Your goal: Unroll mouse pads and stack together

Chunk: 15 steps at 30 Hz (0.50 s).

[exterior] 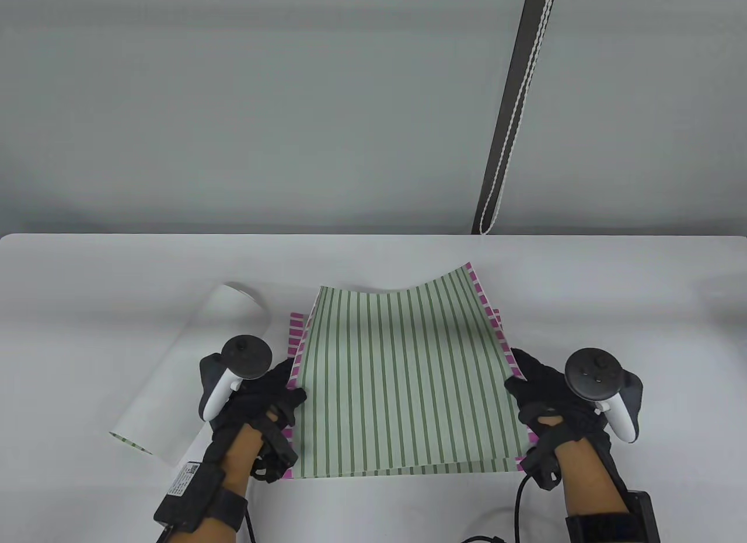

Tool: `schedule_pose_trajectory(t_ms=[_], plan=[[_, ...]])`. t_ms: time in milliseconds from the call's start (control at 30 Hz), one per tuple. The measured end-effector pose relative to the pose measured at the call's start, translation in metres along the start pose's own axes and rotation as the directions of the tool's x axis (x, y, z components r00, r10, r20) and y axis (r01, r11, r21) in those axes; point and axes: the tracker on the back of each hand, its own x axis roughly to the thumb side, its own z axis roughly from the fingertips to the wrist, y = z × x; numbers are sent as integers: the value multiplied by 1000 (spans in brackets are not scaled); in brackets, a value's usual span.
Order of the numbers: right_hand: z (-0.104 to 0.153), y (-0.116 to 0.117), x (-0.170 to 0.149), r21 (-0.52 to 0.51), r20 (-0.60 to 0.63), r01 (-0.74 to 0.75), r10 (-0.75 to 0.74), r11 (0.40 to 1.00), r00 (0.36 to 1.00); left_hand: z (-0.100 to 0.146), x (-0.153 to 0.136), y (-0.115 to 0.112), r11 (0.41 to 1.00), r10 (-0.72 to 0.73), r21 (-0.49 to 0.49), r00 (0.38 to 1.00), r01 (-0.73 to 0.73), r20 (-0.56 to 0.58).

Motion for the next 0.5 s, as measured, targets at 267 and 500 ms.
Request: schedule_pose_trajectory(t_ms=[267, 500], plan=[[-11, 38, -15, 33, -88, -197, 200, 980, 976, -5, 7, -26, 945, -314, 80, 947, 318, -67], [-15, 48, -18, 74, -129, -272, 279, 960, 952, -6, 6, -32, 923, -361, 106, 928, 370, -95]])
